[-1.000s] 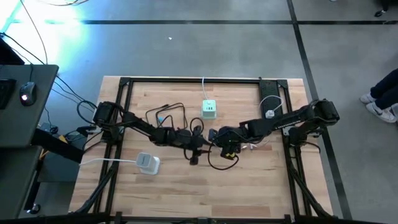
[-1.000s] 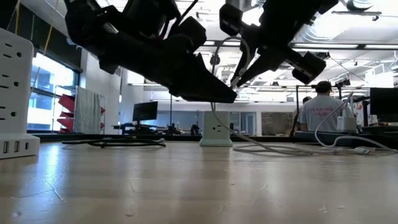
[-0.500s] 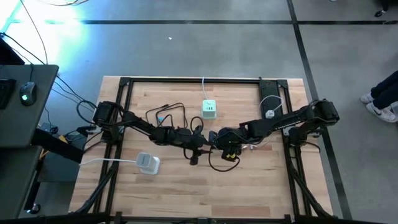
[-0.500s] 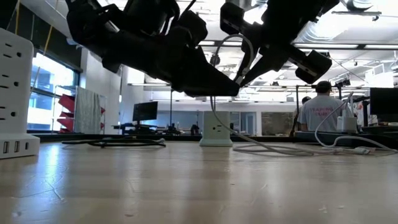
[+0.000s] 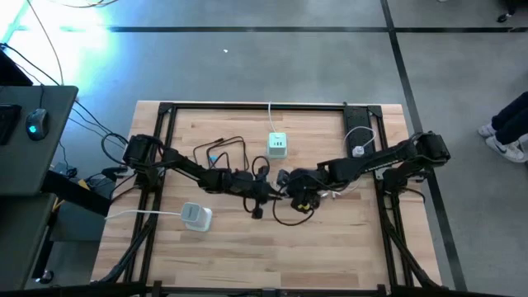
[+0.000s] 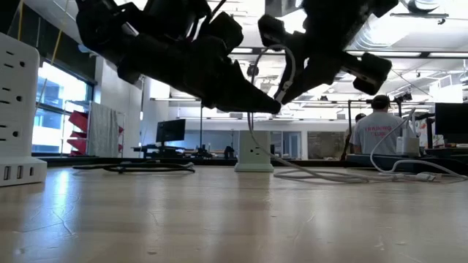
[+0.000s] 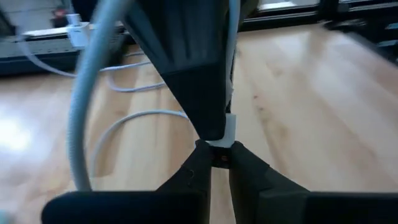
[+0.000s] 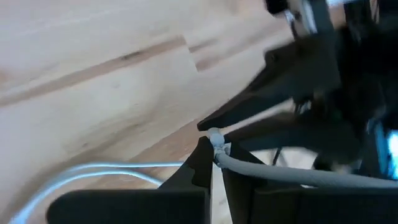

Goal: Insert USB
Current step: Insert the white charger cable into the light green outlet extension

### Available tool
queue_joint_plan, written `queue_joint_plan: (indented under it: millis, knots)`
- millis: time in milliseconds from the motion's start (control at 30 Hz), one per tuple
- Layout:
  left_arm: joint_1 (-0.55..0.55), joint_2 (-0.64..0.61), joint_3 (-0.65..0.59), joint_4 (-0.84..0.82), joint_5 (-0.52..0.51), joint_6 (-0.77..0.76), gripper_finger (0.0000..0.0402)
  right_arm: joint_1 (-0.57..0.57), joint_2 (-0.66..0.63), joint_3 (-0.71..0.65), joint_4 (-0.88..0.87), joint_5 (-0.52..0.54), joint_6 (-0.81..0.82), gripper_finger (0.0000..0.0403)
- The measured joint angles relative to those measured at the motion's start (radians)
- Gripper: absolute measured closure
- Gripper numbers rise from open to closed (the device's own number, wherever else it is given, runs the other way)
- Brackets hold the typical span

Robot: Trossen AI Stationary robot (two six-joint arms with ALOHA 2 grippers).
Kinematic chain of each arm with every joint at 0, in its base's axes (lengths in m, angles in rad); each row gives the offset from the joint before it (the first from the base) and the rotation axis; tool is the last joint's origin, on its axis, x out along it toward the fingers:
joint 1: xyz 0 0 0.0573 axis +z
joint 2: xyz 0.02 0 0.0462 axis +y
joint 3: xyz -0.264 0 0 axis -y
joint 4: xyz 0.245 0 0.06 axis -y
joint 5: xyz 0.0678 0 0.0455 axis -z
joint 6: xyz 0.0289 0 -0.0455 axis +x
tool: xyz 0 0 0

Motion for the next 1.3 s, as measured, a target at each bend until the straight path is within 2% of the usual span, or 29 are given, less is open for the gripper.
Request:
queue_joint_plan:
  millis: [100, 333, 467, 633, 767, 833, 1033, 1300]
  knots:
    - [-0.015, 0.0, 0.0, -0.009, -0.102, 0.025, 0.0399, -0.008, 0.0, -0.001, 0.001, 0.03, 0.126, 0.0354]
    - [-0.054, 0.0, 0.0, -0.021, -0.303, 0.101, 0.0399, -0.033, 0.0, 0.0, 0.0, 0.051, 0.357, 0.0235]
    - [-0.072, 0.0, 0.0, -0.029, -0.428, 0.132, 0.04, -0.061, 0.0, 0.001, -0.001, 0.052, 0.52, 0.0201]
    - [-0.102, 0.0, 0.0, -0.03, -0.639, 0.191, 0.04, -0.114, 0.0, 0.001, 0.017, 0.024, 0.899, 0.0196]
    - [-0.131, 0.0, 0.0, -0.029, -0.809, 0.263, 0.0401, -0.161, 0.0, 0.001, 0.044, -0.082, 1.075, 0.02]
    - [-0.143, 0.0, 0.0, -0.028, -0.864, 0.293, 0.0401, -0.173, 0.0, 0.002, 0.088, -0.092, 1.104, 0.0201]
    - [-0.172, 0.0, 0.0, -0.028, -1.01, 0.349, 0.0401, -0.16, 0.003, 0.002, 0.233, -0.028, 1.104, 0.0201]
    - [-0.177, 0.0, 0.0, -0.021, -1.049, 0.364, 0.0401, -0.161, 0.029, 0.002, 0.317, -0.005, 1.15, 0.0202]
